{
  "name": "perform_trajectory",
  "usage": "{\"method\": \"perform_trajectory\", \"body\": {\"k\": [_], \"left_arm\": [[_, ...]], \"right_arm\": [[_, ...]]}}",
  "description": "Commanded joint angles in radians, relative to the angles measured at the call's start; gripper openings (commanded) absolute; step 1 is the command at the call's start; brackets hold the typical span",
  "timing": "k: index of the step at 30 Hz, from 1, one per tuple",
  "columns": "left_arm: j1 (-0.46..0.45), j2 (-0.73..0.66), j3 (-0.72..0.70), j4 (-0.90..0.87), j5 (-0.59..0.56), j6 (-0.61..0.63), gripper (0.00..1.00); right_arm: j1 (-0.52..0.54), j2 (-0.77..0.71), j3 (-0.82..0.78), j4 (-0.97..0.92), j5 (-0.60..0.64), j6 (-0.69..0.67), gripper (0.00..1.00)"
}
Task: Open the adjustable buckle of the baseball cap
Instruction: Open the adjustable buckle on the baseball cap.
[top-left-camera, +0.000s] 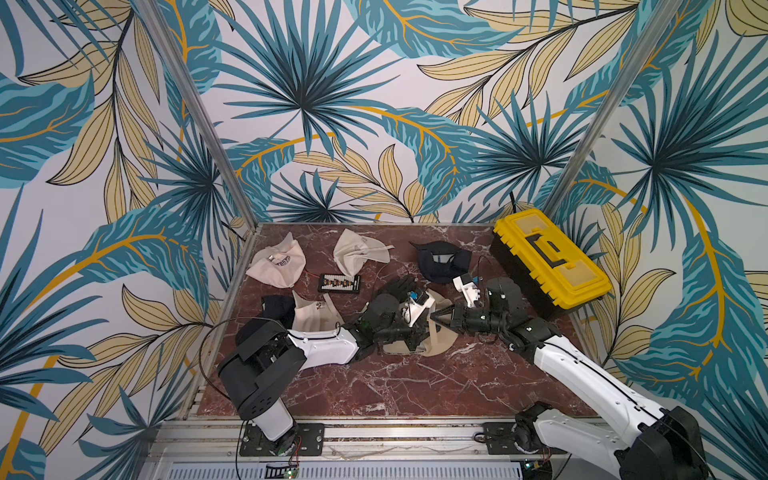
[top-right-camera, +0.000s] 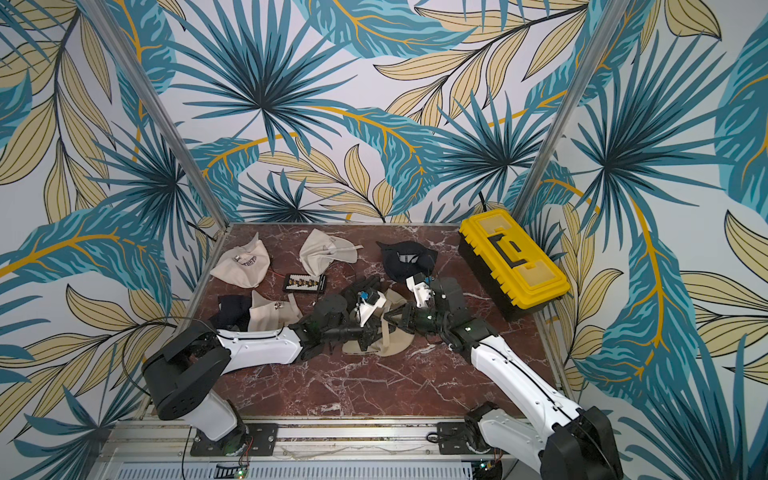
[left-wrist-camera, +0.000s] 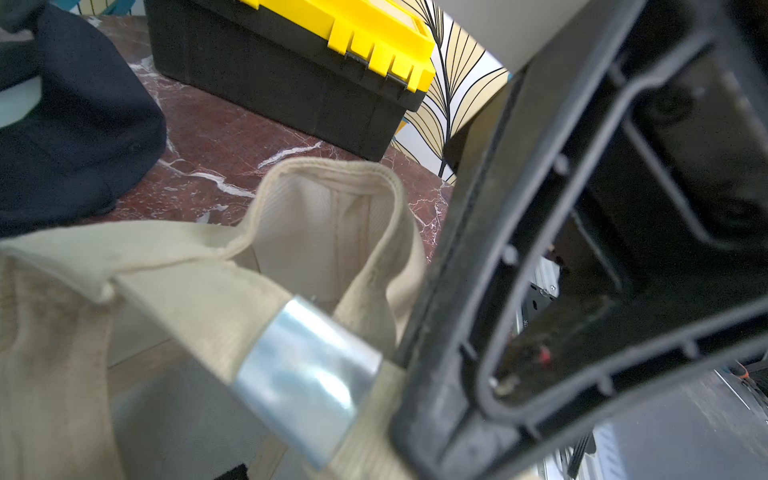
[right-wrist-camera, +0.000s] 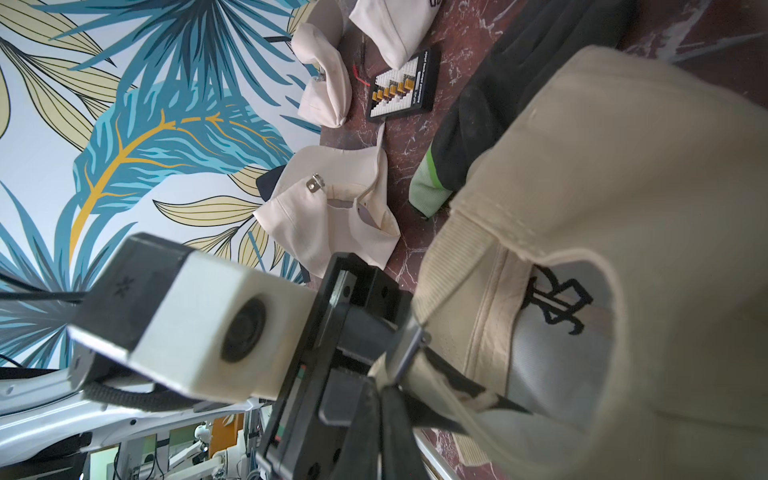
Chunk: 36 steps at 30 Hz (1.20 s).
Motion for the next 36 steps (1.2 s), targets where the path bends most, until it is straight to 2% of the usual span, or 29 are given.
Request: {"method": "perform_trajectory", "body": {"k": [1, 10, 16, 26, 36], "left_arm": [[-0.005, 0.025, 0.028, 0.013, 0.025, -0.007, 0.0], [-0.005, 0.011, 0.01, 0.013, 0.018, -0.005, 0.0], [-0.005, 0.008, 0.006, 0.013, 0.013, -0.002, 0.0], [-0.006, 0.005, 0.001, 0.012, 0.011, -0.006, 0.0], [-0.006, 0.015, -0.001, 0.012, 0.009, -0.021, 0.0]], "right_arm": [[0.002, -0.022, 0.014, 0.032, 0.026, -0.036, 0.0], [0.002, -0.067, 0.093, -0.097, 0.18, -0.186, 0.0], [0.002, -0.095, 0.106, -0.125, 0.247, -0.237, 0.0], [0.002, -0.141, 0.115, -0.134, 0.284, -0.27, 0.0], [0.002, -0.192, 0.097, -0.069, 0.276, -0.247, 0.0]]}}
